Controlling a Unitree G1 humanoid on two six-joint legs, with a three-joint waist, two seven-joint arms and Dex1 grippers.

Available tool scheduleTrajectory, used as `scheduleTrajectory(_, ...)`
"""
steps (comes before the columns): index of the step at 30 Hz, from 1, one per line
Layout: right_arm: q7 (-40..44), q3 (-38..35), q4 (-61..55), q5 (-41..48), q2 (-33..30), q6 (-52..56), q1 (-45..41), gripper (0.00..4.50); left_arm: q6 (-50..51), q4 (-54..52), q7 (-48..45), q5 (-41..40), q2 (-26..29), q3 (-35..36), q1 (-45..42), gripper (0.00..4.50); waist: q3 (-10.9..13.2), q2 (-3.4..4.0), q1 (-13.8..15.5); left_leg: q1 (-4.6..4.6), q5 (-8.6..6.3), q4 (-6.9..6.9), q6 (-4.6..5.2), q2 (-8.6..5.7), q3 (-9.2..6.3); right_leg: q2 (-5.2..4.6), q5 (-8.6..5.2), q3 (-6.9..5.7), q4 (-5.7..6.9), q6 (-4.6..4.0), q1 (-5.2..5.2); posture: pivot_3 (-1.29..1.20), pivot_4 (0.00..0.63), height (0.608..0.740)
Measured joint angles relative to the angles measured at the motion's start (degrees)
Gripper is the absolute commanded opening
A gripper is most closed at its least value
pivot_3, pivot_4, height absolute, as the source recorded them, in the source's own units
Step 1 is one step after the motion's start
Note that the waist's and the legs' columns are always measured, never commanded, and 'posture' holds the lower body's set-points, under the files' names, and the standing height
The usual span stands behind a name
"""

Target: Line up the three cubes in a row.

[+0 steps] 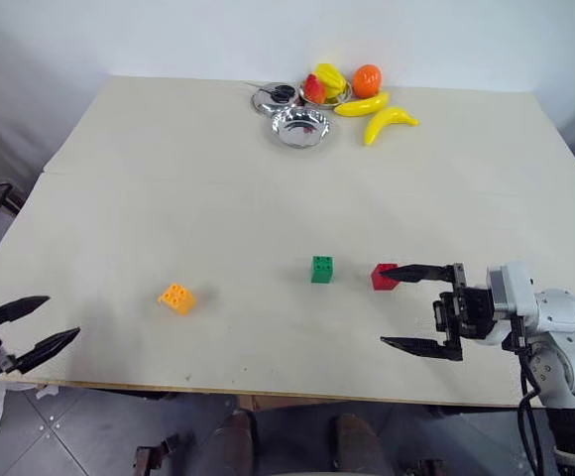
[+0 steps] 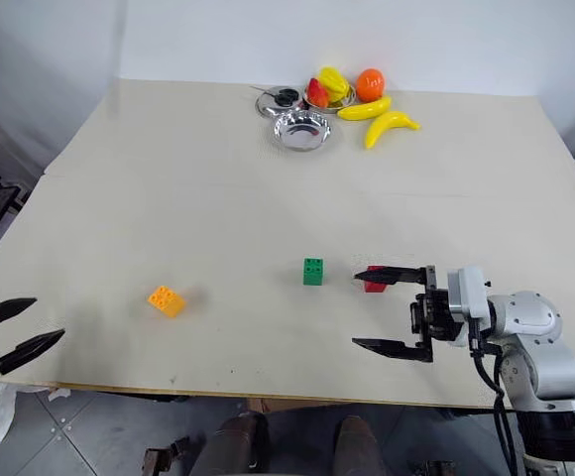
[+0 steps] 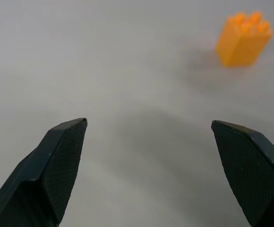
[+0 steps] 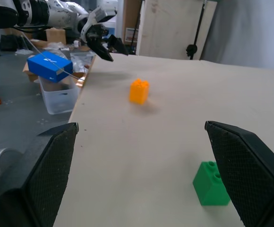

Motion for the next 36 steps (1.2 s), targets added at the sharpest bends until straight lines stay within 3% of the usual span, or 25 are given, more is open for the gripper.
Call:
scheduleTrajectory(6, 0.03, 0.25, 2.95, 0.30, -0.51, 1.81, -2.53, 4.50, 2.48, -12.37, 1.62, -2.91, -4.23, 0.32, 5.23, 4.48, 0.00, -0.01, 0.33, 0.00, -0.02, 0.01, 0.00, 0.01, -0.01, 0.00, 0.01, 0.00, -0.04, -0.04, 0.02, 0.00, 0.150, 0.740)
scheduleTrajectory(12, 1.19, -0.57, 7.83, -1.80, -1.48, -0.68, -0.66, 4.50, 8.36, -23.47, 9.70, -3.71, -9.46, -6.35, 3.00, 4.48, -0.01, -0.01, 0.12, 0.00, -0.02, 0.01, 0.00, 0.01, 0.00, 0.02, 0.01, 0.00, -0.05, -0.04, 0.02, 0.00, 0.150, 0.740)
scheduleTrajectory(21, 2.51, -2.52, 11.23, -3.21, -2.30, -4.32, 4.32, 4.50, 7.66, -22.93, 17.92, 1.21, -16.65, -19.25, -3.05, 4.48, -0.09, 0.09, 0.00, 0.01, -0.02, 0.09, -0.01, -0.02, 0.06, 0.03, 0.02, 0.02, -0.01, -0.03, 0.02, 0.00, 0.150, 0.740)
scheduleTrajectory(27, 2.37, -3.42, 10.90, -3.23, -2.30, -4.89, 5.47, 4.50, 6.40, -21.32, 20.59, 2.41, -17.18, -20.67, -5.17, 4.48, -0.09, 0.10, 0.14, 0.02, -0.02, 0.11, 0.00, -0.03, 0.06, 0.02, 0.02, 0.02, -0.04, -0.02, 0.06, 0.00, 0.150, 0.740)
scheduleTrajectory(30, 1.87, -3.42, 10.50, -3.29, -2.29, -5.03, 6.33, 4.50, 5.50, -20.92, 22.65, 3.00, -18.32, -21.13, -5.89, 3.86, -0.09, 0.10, 0.28, 0.02, -0.02, 0.12, 0.00, -0.05, 0.04, 0.01, 0.03, 0.02, -0.07, 0.00, 0.10, 0.00, 0.150, 0.740)
scheduleTrajectory(36, 0.09, -3.42, 9.43, -3.57, -2.27, -5.84, 8.24, 4.50, 4.18, -20.36, 23.07, 3.40, -18.88, -22.41, -6.76, 1.96, -0.10, 0.11, 0.30, 0.03, -0.02, 0.12, 0.00, -0.05, 0.04, 0.01, 0.03, 0.02, -0.09, 0.00, 0.12, 0.00, 0.150, 0.740)
